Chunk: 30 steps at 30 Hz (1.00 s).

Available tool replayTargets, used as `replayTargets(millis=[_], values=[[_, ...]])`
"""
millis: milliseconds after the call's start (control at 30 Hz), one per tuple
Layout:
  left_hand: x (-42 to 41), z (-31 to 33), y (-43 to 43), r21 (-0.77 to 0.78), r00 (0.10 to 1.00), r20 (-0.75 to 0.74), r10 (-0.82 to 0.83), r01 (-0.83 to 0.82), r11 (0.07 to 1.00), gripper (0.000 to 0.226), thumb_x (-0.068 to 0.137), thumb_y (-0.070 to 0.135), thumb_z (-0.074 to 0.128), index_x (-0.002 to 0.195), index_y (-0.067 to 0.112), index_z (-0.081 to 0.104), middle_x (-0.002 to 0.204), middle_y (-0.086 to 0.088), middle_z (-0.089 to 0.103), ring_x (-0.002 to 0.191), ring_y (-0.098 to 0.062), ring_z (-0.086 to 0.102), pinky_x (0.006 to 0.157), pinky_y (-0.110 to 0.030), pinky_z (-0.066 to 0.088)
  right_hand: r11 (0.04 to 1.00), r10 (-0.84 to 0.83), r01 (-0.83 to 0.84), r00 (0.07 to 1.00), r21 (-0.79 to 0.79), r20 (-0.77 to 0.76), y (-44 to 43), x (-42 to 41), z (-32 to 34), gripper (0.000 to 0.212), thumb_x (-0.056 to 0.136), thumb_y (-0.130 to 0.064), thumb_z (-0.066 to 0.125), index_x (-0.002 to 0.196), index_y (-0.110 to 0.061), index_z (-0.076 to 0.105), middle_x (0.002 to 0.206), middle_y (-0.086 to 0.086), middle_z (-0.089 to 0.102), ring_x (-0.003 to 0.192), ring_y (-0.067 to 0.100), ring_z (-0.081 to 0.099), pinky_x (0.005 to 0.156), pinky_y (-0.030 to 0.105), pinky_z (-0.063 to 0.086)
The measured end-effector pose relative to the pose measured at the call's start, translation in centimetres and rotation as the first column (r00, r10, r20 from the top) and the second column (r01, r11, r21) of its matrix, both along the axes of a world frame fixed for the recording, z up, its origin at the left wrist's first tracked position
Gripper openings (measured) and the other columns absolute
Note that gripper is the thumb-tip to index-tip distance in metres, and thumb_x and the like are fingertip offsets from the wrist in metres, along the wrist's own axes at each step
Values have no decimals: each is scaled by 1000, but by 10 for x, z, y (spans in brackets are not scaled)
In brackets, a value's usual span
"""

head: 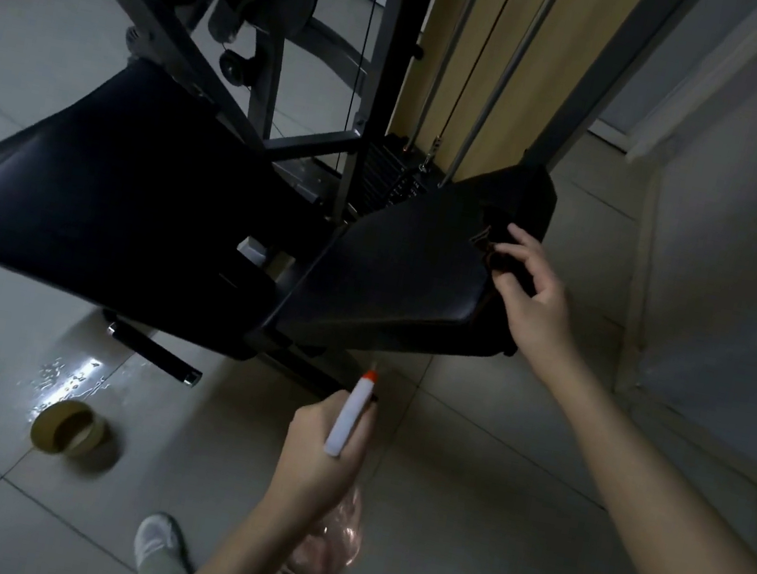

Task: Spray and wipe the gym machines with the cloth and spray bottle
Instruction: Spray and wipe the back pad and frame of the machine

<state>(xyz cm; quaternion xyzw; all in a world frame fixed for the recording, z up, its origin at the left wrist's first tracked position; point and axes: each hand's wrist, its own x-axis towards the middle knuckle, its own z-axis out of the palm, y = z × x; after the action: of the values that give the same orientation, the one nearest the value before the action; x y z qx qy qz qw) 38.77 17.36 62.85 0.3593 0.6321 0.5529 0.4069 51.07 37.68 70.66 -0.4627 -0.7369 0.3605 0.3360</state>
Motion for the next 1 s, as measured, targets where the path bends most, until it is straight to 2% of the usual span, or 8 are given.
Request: replayTargets(millis=[167,333,433,500,633,733,833,1000], values=[[-6,-16,-3,-94,998,-55,7,-12,995,39,96,23,56,64,4,45,54,4,40,46,-4,35,45,-18,28,993,-55,53,998,110,16,-4,-4,-6,23,92,-4,53,104,-22,59,136,-10,43,129,3,36,97,-2,24],[-11,-28,-7,-128,994,-21,111,-113,985,47,97,28,54,69,-8,46,56,-4,42,52,-13,39,49,-26,31,977,-100,95,995,191,18,-7,-4,-15,25,92,-7,53,107,-26,58,134,-13,44,134,12,36,110,24,28],[-9,-35,-8,-149,988,-17,151,-151,977,50,94,37,53,71,-8,48,58,-3,44,53,-9,40,50,-22,32,964,-89,82,996,253,17,-12,-4,-16,26,91,-8,51,110,-24,59,132,-9,46,133,14,38,107,15,27],[-6,-39,-6,-148,987,-37,159,-163,976,44,95,31,55,73,-7,51,59,-2,46,52,-6,40,49,-16,32,931,-65,43,997,361,50,-17,-1,-19,26,89,-9,48,111,-13,62,130,-2,49,131,17,40,107,11,26],[-2,-49,-6,-155,988,-47,144,-150,976,35,96,24,56,72,-1,54,59,-5,48,51,-6,42,48,-17,34,715,2,-136,981,686,192,-31,4,-34,27,87,-5,49,110,0,61,124,19,55,126,32,42,111,27,29],[-2,-61,-10,-163,989,-17,150,-151,975,43,92,40,53,73,1,55,67,-19,55,57,-25,51,52,-29,42,513,-12,-263,950,817,313,-35,7,-43,26,89,0,52,114,-6,54,126,17,49,127,36,39,113,34,28],[-4,-68,-15,-174,985,21,172,-166,971,48,86,46,52,73,0,54,68,-21,53,67,-38,55,62,-50,50,329,-104,-349,910,878,401,-39,6,-53,25,92,-1,54,116,-7,54,127,12,46,123,34,42,108,40,36],[-14,-85,-16,-191,984,48,173,-161,968,46,88,46,54,79,1,60,73,-21,59,70,-35,59,66,-48,52,24,-267,-568,790,823,553,-41,-10,-87,26,90,-9,61,116,-14,60,126,3,52,120,22,48,106,34,31]])
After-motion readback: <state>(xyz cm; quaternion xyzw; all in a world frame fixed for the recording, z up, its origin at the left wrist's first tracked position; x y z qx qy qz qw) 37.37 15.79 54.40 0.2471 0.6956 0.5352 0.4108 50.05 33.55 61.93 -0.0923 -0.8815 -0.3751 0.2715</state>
